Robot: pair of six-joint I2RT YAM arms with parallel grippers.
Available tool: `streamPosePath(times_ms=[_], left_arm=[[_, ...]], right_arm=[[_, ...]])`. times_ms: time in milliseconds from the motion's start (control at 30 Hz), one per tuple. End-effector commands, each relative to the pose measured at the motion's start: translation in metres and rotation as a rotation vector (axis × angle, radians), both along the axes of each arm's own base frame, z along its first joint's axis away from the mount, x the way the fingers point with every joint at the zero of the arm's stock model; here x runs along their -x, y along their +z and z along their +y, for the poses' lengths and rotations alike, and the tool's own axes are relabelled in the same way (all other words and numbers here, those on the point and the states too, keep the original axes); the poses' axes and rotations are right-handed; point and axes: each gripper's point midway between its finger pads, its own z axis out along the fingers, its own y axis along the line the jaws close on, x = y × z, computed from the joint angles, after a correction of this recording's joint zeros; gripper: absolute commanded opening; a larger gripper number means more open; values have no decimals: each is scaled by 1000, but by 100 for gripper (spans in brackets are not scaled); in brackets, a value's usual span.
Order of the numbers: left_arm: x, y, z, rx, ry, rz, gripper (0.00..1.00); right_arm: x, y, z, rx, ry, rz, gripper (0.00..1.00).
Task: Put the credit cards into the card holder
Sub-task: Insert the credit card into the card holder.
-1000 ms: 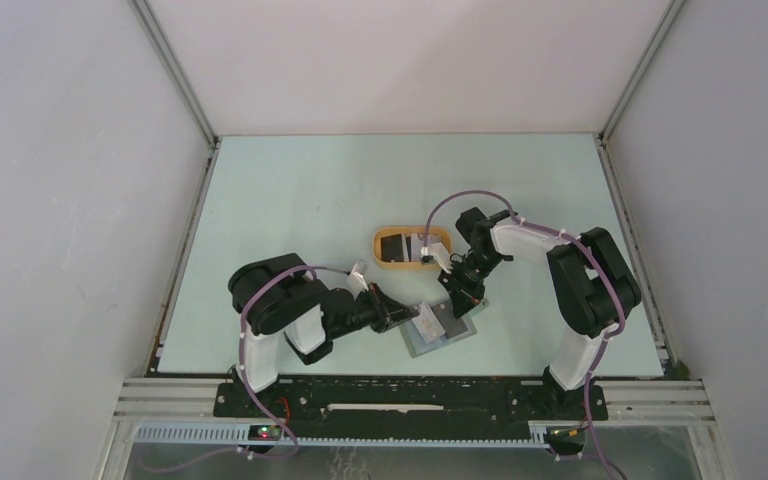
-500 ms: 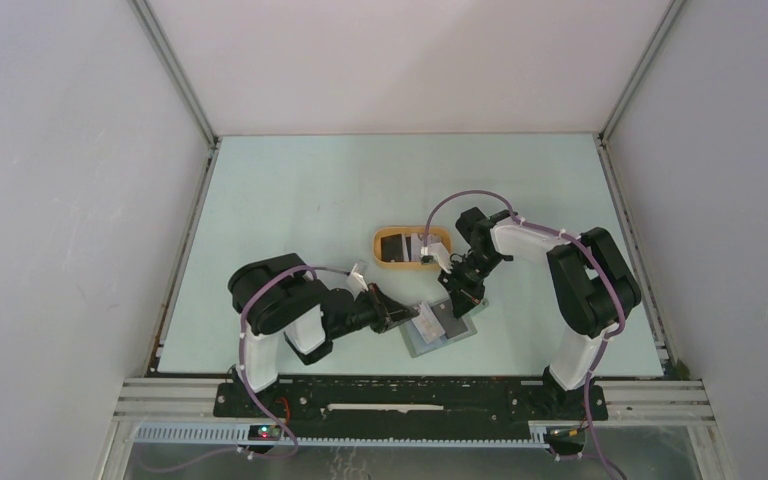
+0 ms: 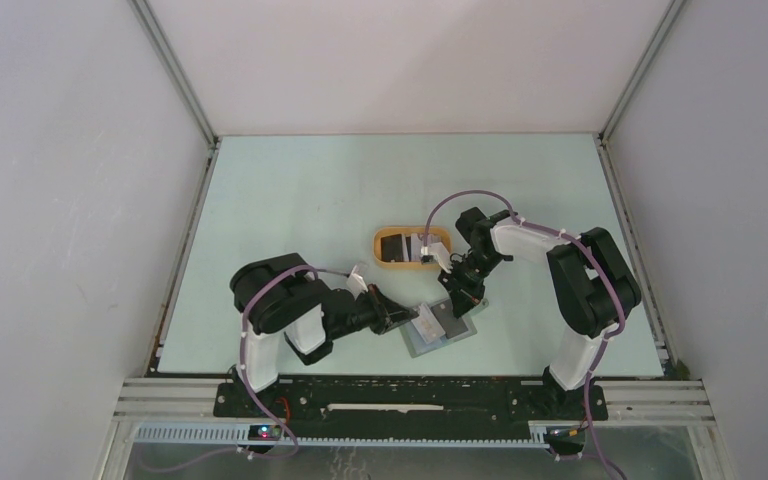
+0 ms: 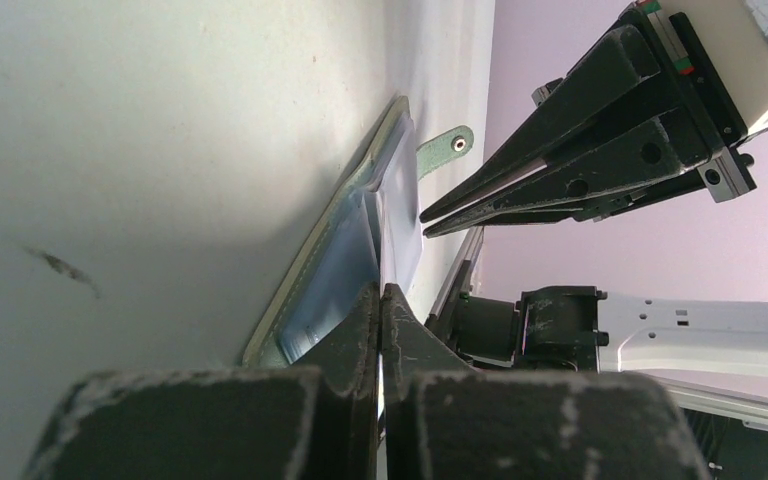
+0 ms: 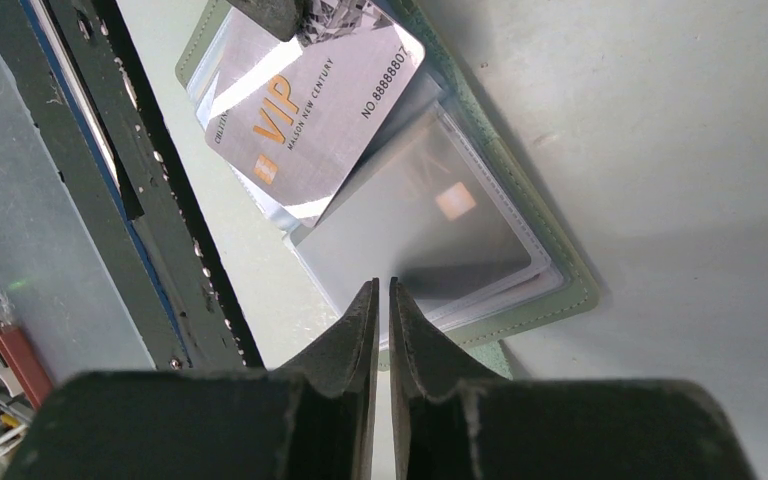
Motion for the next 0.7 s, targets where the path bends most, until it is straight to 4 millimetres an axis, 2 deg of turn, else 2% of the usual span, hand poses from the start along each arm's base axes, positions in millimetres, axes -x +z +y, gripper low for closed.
streamPosePath(times_ms=[0, 667], left_arm=[[-6, 2, -3, 10, 22, -11, 0], [-12, 6, -12, 0, 20, -29, 0]], right_arm=[[-10, 5, 7, -11, -3, -32, 14], [-12, 6, 7, -10, -9, -38, 14]])
